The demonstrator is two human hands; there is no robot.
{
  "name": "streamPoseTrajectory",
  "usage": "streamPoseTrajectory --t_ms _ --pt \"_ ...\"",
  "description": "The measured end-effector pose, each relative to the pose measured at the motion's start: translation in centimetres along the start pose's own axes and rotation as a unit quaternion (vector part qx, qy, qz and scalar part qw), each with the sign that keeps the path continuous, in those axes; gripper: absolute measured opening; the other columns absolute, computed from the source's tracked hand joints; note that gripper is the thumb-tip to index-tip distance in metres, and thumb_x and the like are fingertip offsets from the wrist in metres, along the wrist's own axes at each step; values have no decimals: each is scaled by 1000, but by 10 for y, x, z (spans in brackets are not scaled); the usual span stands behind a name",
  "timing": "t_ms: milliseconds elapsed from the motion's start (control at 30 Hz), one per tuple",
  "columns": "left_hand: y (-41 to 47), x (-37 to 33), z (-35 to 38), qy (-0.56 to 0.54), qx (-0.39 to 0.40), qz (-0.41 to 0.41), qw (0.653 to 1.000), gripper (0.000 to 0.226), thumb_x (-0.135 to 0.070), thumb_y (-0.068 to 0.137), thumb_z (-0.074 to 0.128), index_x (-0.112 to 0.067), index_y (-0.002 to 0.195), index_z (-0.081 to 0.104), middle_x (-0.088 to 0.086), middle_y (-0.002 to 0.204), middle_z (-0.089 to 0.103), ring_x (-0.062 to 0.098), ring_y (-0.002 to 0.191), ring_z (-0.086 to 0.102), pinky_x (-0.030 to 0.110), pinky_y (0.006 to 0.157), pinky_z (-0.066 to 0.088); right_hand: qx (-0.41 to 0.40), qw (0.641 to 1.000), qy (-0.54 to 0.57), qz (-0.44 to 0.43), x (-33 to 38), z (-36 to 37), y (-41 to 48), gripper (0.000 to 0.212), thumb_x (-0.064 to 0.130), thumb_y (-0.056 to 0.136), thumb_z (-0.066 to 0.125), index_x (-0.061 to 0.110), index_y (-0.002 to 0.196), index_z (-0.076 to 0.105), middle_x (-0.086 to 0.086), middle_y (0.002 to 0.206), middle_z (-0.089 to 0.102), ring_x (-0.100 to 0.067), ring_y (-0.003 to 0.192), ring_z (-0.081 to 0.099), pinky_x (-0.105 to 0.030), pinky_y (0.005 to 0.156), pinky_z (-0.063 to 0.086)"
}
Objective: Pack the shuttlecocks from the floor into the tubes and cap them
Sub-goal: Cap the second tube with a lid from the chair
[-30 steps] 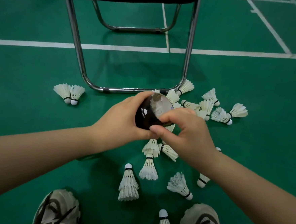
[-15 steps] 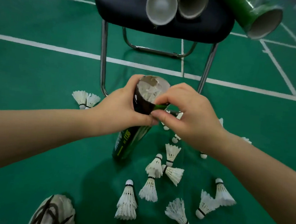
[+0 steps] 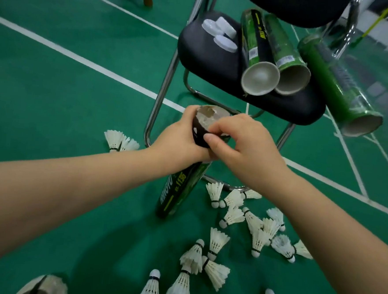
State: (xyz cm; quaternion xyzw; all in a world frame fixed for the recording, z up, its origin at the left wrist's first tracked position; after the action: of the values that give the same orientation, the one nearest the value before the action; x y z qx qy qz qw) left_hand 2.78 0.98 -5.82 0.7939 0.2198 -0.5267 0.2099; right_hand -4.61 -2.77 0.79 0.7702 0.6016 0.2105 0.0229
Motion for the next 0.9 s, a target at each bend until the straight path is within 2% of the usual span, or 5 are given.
streamPoseTrajectory --t_ms 267,433,600,767,900 --pt "38 -2 -25 14 -11 8 1000 57 -17 69 69 -36 107 31 -19 79 53 -5 72 49 6 54 38 -119 993 16 -3 -3 -8 34 28 36 81 44 16 79 63 13 77 53 -9 81 45 -30 73 35" --pt "74 -25 -50 30 -13 19 999 65 -26 60 72 -31 115 38 -8 92 61 13 83 58 23 69 46 -159 987 36 -7 -7 -29 73 21 32 82 51 16 79 64 22 71 44 -10 82 46 -27 72 34" --pt "109 -47 -83 33 -33 38 998 65 -32 61 78 -33 113 39 -17 88 57 1 81 55 15 66 44 -181 976 114 -26 -5 -51 122 26 37 88 42 21 75 58 13 72 53 -6 75 47 -22 68 36" --pt "134 -34 -101 26 -73 4 997 70 -37 59 82 -35 112 37 -20 88 55 10 85 55 22 64 41 -144 952 240 128 -41 -46 183 15 23 94 43 21 98 58 14 87 56 -3 81 51 -22 69 40" --pt "148 -26 -104 52 -86 -17 995 75 -41 60 81 -27 120 37 -7 97 57 18 89 54 28 71 41 -49 966 134 216 -66 -35 233 28 15 91 41 20 117 49 -4 116 53 -23 102 51 -32 81 42"
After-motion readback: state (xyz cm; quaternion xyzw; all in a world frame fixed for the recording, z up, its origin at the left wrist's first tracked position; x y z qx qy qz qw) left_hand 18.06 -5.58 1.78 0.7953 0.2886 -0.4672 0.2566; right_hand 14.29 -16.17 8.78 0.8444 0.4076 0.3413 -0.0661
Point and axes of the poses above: each hand's wrist, its own y-axis towards the middle knuckle, its own z-axis out of the palm, x = y × z, the point moved 9 cm from there along y, towards the middle knuckle
